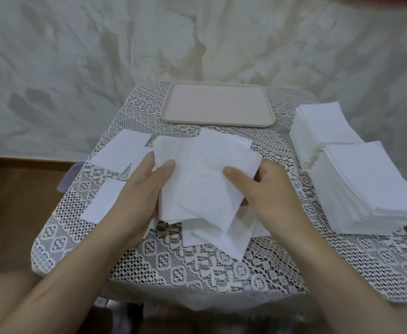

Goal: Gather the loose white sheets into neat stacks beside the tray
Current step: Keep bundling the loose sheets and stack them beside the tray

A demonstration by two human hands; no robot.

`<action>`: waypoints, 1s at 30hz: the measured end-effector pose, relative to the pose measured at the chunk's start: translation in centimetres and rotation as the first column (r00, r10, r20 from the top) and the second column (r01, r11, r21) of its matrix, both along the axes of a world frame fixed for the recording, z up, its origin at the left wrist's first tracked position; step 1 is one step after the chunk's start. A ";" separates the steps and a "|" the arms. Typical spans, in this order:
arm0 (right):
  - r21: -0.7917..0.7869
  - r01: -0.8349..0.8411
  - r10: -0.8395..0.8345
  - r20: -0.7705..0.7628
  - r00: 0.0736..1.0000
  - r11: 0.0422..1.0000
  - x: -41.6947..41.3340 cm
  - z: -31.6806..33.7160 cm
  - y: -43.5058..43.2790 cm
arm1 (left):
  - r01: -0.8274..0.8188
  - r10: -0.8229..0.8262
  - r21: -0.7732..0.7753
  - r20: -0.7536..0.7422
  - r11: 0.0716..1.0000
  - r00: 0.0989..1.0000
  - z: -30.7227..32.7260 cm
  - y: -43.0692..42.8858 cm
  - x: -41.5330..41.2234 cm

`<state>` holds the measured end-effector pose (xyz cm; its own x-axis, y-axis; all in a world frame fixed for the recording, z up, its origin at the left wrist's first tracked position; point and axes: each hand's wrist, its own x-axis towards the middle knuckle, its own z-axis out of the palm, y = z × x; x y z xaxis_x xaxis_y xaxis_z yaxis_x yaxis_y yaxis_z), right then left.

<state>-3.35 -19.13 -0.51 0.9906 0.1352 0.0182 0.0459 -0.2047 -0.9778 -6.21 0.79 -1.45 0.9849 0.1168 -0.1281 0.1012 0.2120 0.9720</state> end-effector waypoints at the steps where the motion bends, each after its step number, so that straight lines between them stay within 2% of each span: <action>1: 0.007 0.017 -0.017 0.013 1.000 1.000 0.1 0.1 -0.2 | -0.003 0.003 -0.005 -0.005 1.000 1.000 0.1 0.0 0.0; 8: -0.014 -0.071 0.071 0.024 0.997 0.997 0.0 0.3 0.1 | 0.032 -0.029 0.078 -0.039 0.996 0.999 0.1 -0.8 -0.2; 14: -0.017 -0.134 0.134 0.007 0.991 0.991 0.2 0.3 0.5 | 0.102 -0.103 0.087 0.003 0.991 0.995 -0.1 -0.9 -0.3; 18: -0.030 -0.105 0.105 0.025 0.994 0.994 0.5 0.0 0.6 | 0.103 -0.105 0.108 0.012 0.989 0.994 -0.3 -0.6 -0.2; 23: 0.010 -0.025 0.024 0.027 0.999 1.000 0.7 0.1 -0.3 | 0.069 -0.069 0.046 -0.006 0.997 0.998 -0.2 -0.2 0.0; 30: 0.056 -0.047 0.047 -0.002 0.999 0.997 0.8 0.4 0.4 | 0.141 -0.144 0.083 0.034 0.987 0.989 -0.3 -0.3 -0.4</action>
<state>-2.55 -18.72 -0.10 0.9833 0.1802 0.0239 0.0509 -0.1471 -0.9878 -6.60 0.45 -1.77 0.9963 -0.0167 -0.0839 0.0853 0.1195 0.9892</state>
